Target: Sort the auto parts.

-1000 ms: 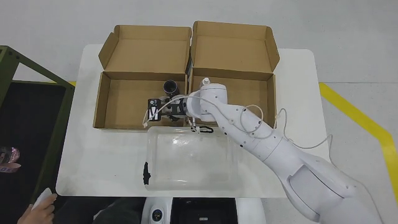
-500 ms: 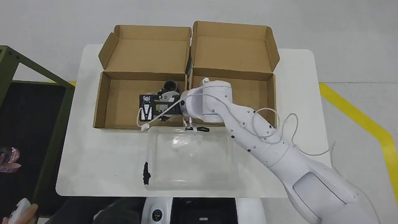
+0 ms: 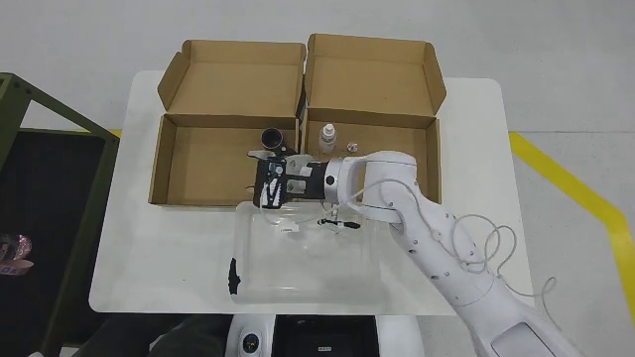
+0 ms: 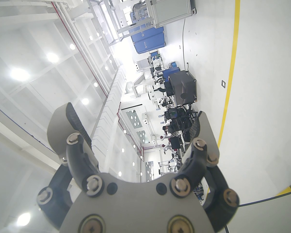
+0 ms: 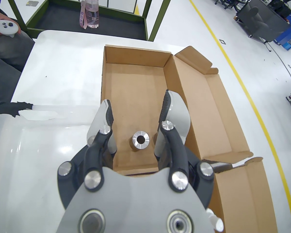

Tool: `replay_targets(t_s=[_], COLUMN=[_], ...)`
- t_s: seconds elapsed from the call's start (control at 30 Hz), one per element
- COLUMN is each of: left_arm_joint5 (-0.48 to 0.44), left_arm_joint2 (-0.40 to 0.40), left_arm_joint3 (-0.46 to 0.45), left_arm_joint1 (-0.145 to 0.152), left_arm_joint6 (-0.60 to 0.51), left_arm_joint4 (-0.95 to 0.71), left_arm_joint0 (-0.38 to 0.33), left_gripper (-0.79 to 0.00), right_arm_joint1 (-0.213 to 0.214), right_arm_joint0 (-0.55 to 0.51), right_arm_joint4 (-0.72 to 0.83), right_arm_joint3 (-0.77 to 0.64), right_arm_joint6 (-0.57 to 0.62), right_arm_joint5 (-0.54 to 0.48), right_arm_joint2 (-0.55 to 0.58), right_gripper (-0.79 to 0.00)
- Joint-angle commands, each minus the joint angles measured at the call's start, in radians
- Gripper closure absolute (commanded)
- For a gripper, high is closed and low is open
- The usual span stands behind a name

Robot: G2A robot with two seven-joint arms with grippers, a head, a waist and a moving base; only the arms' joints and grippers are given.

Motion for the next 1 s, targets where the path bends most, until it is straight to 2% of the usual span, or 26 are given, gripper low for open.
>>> replay_targets(t_s=[0.0, 0.57, 0.97], left_arm_joint5=[0.0, 0.0, 0.0], left_arm_joint2=[0.0, 0.0, 0.0], left_arm_joint3=[0.0, 0.0, 0.0], left_arm_joint1=[0.0, 0.0, 0.0], left_arm_joint6=[0.0, 0.0, 0.0], left_arm_joint4=[0.0, 0.0, 0.0], left_arm_joint0=[0.0, 0.0, 0.0], left_gripper=[-0.785, -0.785, -0.785], right_arm_joint1=[0.013, 0.105, 0.14], right_arm_joint0=[-0.043, -0.41, -0.614], right_arm_joint4=[-0.013, -0.115, -0.168], right_arm_joint3=[-0.039, -0.259, -0.281], right_arm_joint6=[-0.016, -0.249, -0.49], right_arm_joint5=[-0.012, -0.018, 0.065], right_arm_joint2=[0.037, 0.401, 0.59], right_gripper=[-0.382, -0.48, -0.542])
